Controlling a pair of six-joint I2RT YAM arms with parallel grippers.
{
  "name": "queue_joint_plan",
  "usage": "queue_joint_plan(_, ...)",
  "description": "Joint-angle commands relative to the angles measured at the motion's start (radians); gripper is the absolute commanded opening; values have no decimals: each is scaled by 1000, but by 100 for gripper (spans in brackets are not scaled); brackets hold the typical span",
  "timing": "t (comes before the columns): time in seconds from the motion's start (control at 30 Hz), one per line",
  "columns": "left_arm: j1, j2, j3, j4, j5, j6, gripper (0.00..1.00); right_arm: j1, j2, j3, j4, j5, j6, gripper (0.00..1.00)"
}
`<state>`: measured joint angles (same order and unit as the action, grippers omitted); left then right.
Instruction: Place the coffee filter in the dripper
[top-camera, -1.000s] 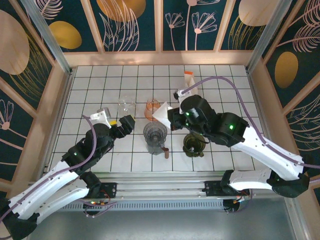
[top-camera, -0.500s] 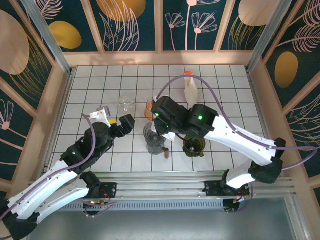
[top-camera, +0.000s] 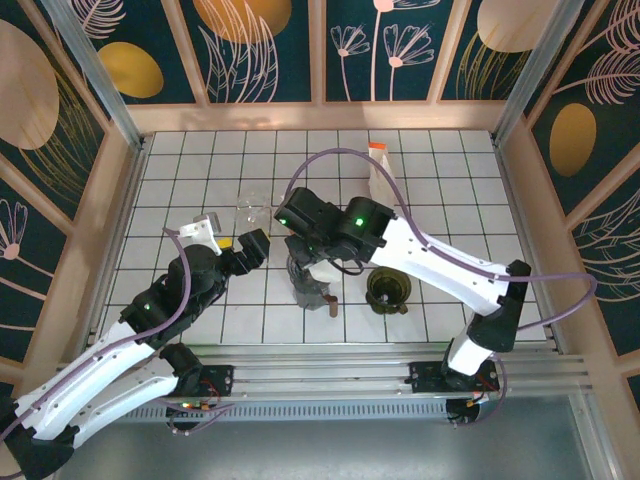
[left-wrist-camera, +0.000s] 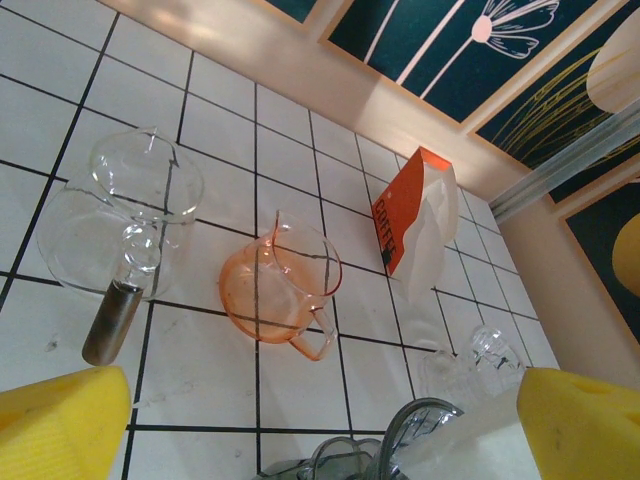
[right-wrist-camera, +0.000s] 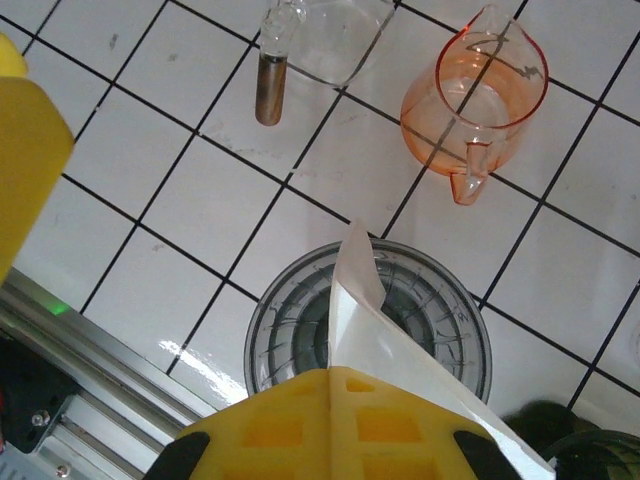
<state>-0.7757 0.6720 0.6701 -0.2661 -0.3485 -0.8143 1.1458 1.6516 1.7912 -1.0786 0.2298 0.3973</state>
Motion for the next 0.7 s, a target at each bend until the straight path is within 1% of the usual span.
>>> queue_joint_plan(0.0, -3, -8, 25, -2, 6, 21, 99, -7, 25, 14, 27, -35, -29, 0)
queue_joint_plan(0.3, -4, 12, 20, 7, 17, 17, 99, -29, 27, -81, 122, -75, -39, 0)
queue_joint_plan(0.67, -3, 36, 17, 10, 23, 3, 99, -44, -16, -205, 211, -101, -23, 0)
